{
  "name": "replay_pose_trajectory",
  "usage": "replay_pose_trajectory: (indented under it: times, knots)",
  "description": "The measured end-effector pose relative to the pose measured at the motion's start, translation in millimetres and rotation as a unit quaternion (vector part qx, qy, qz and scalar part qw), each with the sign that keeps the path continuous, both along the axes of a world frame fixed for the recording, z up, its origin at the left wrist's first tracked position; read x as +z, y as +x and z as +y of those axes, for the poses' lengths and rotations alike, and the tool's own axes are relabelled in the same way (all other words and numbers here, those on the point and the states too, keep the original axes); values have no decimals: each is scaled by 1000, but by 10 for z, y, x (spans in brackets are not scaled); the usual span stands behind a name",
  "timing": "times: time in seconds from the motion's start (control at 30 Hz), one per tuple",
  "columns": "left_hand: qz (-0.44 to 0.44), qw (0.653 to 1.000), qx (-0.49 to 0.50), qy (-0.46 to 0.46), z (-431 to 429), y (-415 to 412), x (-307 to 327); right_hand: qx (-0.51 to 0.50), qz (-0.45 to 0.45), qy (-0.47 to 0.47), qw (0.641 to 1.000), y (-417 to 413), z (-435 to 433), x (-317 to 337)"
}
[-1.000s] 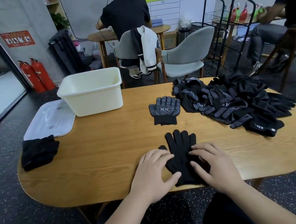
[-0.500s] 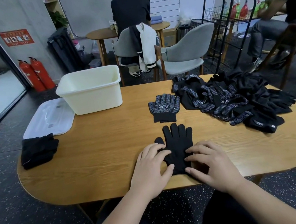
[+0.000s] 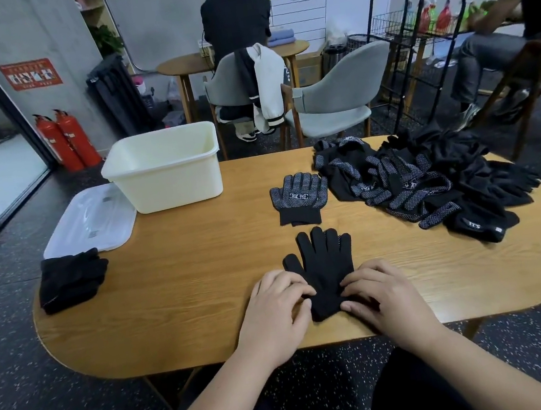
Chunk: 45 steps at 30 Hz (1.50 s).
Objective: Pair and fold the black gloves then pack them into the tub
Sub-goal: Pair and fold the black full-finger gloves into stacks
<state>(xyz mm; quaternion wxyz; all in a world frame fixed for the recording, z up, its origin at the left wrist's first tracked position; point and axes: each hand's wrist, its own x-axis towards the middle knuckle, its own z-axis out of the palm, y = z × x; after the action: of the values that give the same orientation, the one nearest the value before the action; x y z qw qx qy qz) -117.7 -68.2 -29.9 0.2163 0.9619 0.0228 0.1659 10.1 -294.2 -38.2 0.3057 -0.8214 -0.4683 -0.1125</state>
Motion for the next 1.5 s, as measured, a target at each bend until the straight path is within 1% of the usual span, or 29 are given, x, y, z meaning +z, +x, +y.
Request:
replay_pose_trajectory:
  times: [0.17, 0.3, 0.37, 0.47, 0.57, 0.7, 0.77, 0.83, 0.93, 1.07, 1.17, 1.27, 1.5]
  knots:
    - [17, 1000, -15, 13, -16, -6, 43, -7, 95, 20, 995, 5, -30, 83]
    - [-3, 1000, -27, 16, -6, -2, 4, -4, 173, 49, 984, 2, -52, 122]
    - [-18, 999, -24, 14, 1, 5, -20, -5, 190, 50, 980, 9, -63, 118]
    - [-40, 999, -13, 19, -3, 3, -33, -2, 174, 46, 984, -16, -90, 134]
    - [-55, 998, -10, 11, -5, -2, -27, 25, 111, 28, 993, -99, -93, 175]
    - [-39, 999, 3, -18, -13, -10, 50, 14, 63, -1, 998, -95, -69, 157]
    - [-11, 999, 15, -42, -22, -11, 63, -6, 77, 5, 997, -72, -66, 146]
    - [13, 997, 30, -69, -39, 7, 70, -44, 137, 17, 989, -74, -51, 181]
    - [26, 991, 63, -111, -79, 85, 125, -87, 205, 18, 975, -31, 13, 212]
    - [38, 981, 108, -154, -121, 242, 199, -111, 253, 27, 961, 50, 157, 264]
    - [35, 978, 133, -154, -160, 323, 243, -159, 250, 13, 955, 92, 243, 262]
    - [28, 979, 137, -146, -191, 380, 228, -199, 229, -17, 953, 102, 305, 237]
    - [4, 988, 128, -85, -225, 359, 123, -247, 175, -39, 952, 61, 379, 179]
